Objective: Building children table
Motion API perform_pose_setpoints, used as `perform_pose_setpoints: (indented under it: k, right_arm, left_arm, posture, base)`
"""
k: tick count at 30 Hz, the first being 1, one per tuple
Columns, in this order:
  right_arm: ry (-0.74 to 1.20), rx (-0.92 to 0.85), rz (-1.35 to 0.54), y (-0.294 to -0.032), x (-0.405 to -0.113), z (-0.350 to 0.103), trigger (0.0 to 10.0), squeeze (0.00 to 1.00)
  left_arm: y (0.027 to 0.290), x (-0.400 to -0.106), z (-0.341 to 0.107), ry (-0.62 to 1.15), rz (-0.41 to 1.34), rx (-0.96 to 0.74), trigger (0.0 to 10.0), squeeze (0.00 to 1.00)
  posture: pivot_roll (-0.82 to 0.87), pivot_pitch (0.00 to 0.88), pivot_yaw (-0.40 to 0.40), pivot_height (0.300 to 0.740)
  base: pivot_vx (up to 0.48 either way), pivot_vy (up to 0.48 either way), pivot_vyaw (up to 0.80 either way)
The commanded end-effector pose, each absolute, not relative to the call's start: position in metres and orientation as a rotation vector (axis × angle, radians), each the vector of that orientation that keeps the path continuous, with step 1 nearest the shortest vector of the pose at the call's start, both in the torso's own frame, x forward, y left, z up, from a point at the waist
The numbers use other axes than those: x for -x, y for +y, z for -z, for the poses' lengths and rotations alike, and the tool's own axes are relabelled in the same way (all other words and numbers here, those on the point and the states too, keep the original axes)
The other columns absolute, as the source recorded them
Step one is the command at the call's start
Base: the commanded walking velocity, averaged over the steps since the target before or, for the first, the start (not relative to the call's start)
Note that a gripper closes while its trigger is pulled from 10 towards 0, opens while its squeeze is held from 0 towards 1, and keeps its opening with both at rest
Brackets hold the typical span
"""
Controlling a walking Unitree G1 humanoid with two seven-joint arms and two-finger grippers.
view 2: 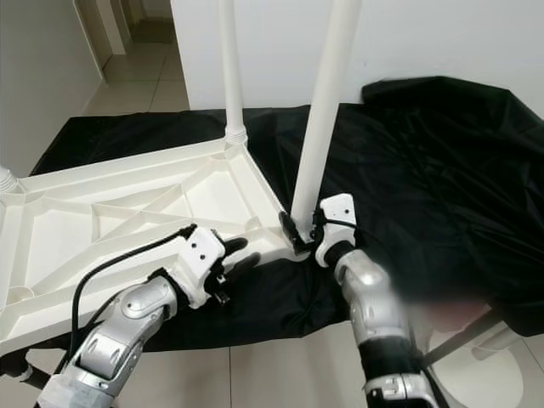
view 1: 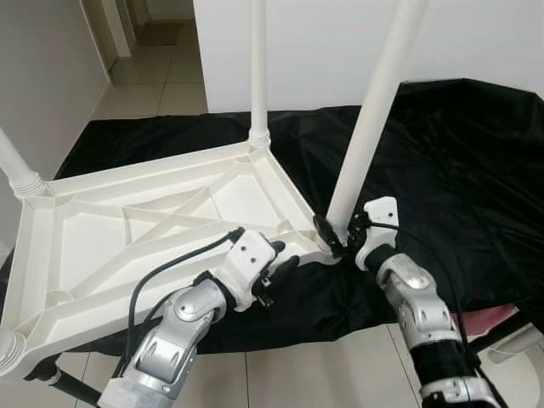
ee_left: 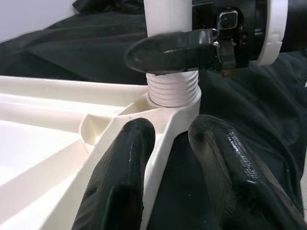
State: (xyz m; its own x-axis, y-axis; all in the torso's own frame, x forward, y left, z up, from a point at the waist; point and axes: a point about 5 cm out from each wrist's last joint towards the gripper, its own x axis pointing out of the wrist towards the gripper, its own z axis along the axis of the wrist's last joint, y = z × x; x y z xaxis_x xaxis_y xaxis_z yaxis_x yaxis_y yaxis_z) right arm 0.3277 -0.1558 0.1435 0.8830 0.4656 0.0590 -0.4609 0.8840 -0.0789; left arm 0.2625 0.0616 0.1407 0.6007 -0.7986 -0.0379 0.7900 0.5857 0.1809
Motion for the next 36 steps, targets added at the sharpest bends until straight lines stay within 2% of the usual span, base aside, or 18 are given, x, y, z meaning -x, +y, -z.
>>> perform_pose_setpoints:
  k: [1,2,3,5,6,14,15,22,36]
  right_arm:
    - [-0.061,0.092,-0.571,-0.152,-0.330,-0.139,10.0,0.00]
    - [-0.061,0.099,-0.591,-0.151,-0.331,-0.139,10.0,0.00]
    - [-0.061,0.111,-0.606,-0.151,-0.333,-0.138,6.0,0.00]
    - [-0.061,0.119,-0.613,-0.151,-0.335,-0.137,6.0,0.00]
    - [-0.052,0.139,-0.616,-0.152,-0.337,-0.136,0.0,0.00]
    - [-0.018,0.122,-0.580,-0.163,-0.341,-0.127,0.0,0.00]
    - [-0.008,0.111,-0.566,-0.165,-0.341,-0.125,10.0,0.00]
    - [0.012,0.063,-0.506,-0.169,-0.340,-0.119,10.0,0.00]
    - [0.044,0.010,-0.228,-0.163,-0.333,-0.113,10.0,0.00]
  left_arm:
    - [0.061,-0.262,-0.138,-0.016,0.940,-0.173,10.0,0.00]
    - [0.061,-0.262,-0.138,-0.012,0.940,-0.172,10.0,0.00]
    - [0.061,-0.262,-0.138,-0.016,0.941,-0.185,10.0,0.00]
    - [0.060,-0.262,-0.138,-0.019,0.944,-0.193,10.0,0.00]
    - [0.060,-0.262,-0.139,-0.029,0.949,-0.209,10.0,0.00]
    - [0.060,-0.260,-0.137,-0.013,0.964,-0.193,10.0,0.00]
    - [0.060,-0.259,-0.137,-0.011,0.964,-0.191,10.0,0.00]
    - [0.061,-0.258,-0.137,-0.007,0.964,-0.191,10.0,0.00]
    - [0.062,-0.259,-0.137,-0.009,0.960,-0.193,10.0,0.00]
  posture:
    - [-0.02,0.018,0.047,0.740]
    - [-0.02,0.018,0.047,0.740]
    - [-0.02,0.015,0.048,0.740]
    - [-0.02,0.015,0.048,0.740]
    - [-0.02,0.015,0.048,0.740]
    - [-0.01,0.007,0.042,0.740]
    - [-0.01,0.010,0.042,0.740]
    - [-0.01,0.014,0.041,0.740]
    - [-0.03,0.022,0.037,0.740]
  base:
    - [0.000,0.000,0.00]
    - [0.000,0.000,0.00]
    - [0.000,0.000,0.00]
    - [0.000,0.000,0.00]
    - [0.000,0.000,0.00]
    - [0.000,0.000,0.00]
    - [0.000,0.000,0.00]
    - [0.000,0.000,0.00]
    - [0.000,0.000,0.00]
